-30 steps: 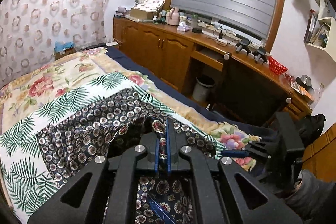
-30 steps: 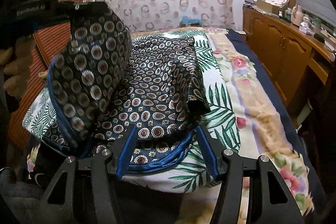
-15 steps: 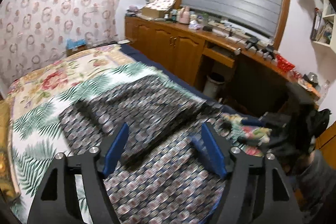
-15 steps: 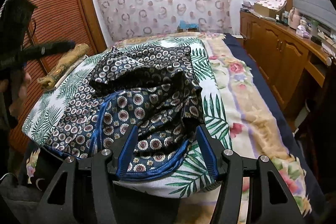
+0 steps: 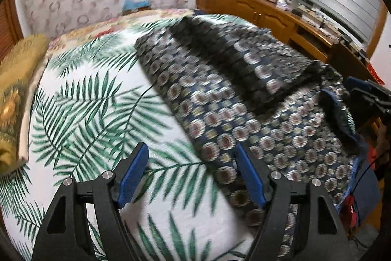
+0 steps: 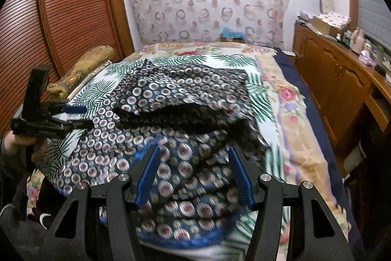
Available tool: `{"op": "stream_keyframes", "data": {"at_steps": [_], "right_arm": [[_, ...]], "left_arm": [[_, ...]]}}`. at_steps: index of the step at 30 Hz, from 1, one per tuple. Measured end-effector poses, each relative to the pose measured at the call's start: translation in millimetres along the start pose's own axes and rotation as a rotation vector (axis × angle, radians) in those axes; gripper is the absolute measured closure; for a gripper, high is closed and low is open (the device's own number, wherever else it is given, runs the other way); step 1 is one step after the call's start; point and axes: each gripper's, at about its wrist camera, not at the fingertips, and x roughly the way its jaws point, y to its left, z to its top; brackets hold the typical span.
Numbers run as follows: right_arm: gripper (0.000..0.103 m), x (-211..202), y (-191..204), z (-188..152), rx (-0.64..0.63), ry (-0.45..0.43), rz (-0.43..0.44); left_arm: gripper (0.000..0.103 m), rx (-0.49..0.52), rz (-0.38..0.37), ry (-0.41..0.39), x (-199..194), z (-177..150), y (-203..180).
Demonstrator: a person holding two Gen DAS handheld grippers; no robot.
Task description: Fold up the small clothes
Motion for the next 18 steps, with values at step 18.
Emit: {"op": "stream_keyframes", "data": {"at_steps": [18], "right_arm": [[0.043,62,14,-1,-0.087,0.124,-0.205]], "left_arm": [[0.013,0.064,0.04,0.007,12,-8,-8]]}}
